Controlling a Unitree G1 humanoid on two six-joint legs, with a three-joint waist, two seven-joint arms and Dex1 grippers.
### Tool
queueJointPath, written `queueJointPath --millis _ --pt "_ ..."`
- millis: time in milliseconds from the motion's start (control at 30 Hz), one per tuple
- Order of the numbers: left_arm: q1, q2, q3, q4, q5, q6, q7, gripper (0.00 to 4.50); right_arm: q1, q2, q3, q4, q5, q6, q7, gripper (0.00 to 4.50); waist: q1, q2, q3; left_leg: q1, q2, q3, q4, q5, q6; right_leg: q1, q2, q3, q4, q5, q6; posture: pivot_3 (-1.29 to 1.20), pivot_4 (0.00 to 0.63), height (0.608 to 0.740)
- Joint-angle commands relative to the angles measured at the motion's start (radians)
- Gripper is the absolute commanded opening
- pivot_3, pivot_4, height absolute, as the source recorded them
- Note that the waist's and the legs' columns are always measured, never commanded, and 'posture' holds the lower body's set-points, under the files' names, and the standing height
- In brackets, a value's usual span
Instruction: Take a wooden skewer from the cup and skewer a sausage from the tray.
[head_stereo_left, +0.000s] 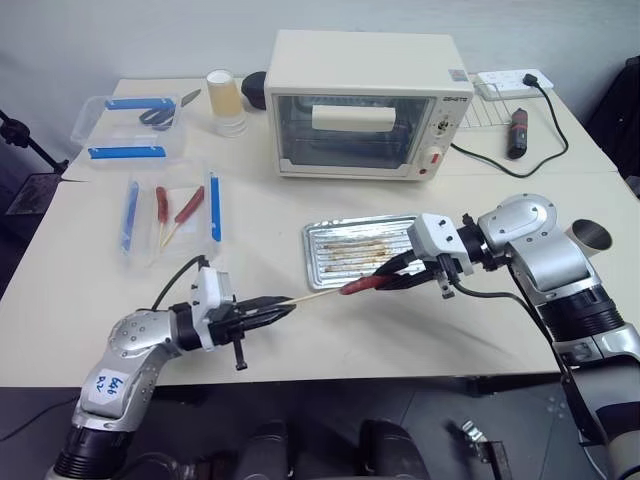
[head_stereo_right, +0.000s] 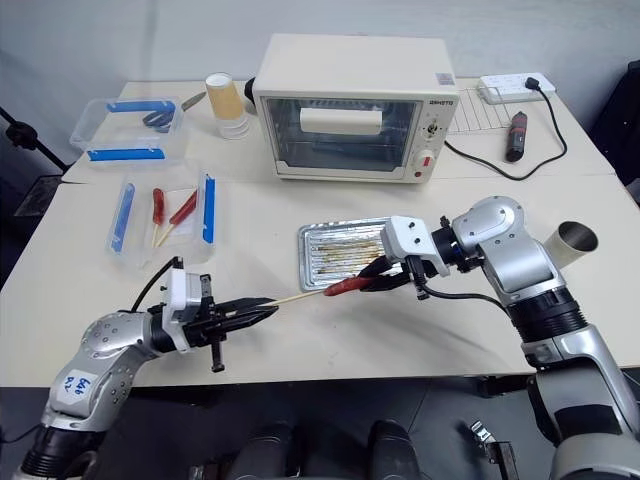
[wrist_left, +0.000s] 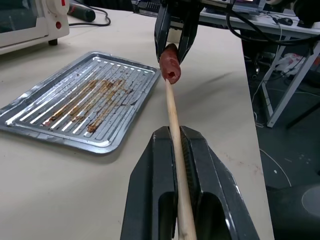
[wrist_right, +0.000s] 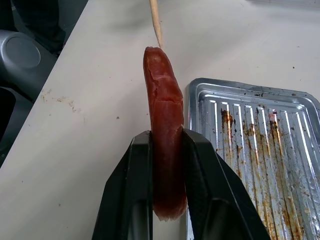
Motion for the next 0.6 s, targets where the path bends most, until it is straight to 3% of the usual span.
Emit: queueJointPath --millis 33,600 --pt "0.003 0.005 0.014 -0.025 -0.012 -0.005 -0.002 0.0 -0.022 -0.013 -0.024 -0.006 0.016 -0.003 0.049 0.81 0.0 0.0 0.0 0.0 0.0 0.0 0.0 0.0 0.0 0.0 0.0 0.0 0.0 0.0 0.0 0.0 0.15 0.74" --pt "-0.031 -0.02 -0.021 0.002 0.003 -0.01 -0.002 0.0 -0.022 -0.009 -0.02 -0.023 0.02 0.008 0.049 0.81 0.0 0.0 0.0 0.0 0.0 0.0 0.0 0.0 0.0 0.0 0.0 0.0 0.0 0.0 0.0 0.0 0.15 0.74"
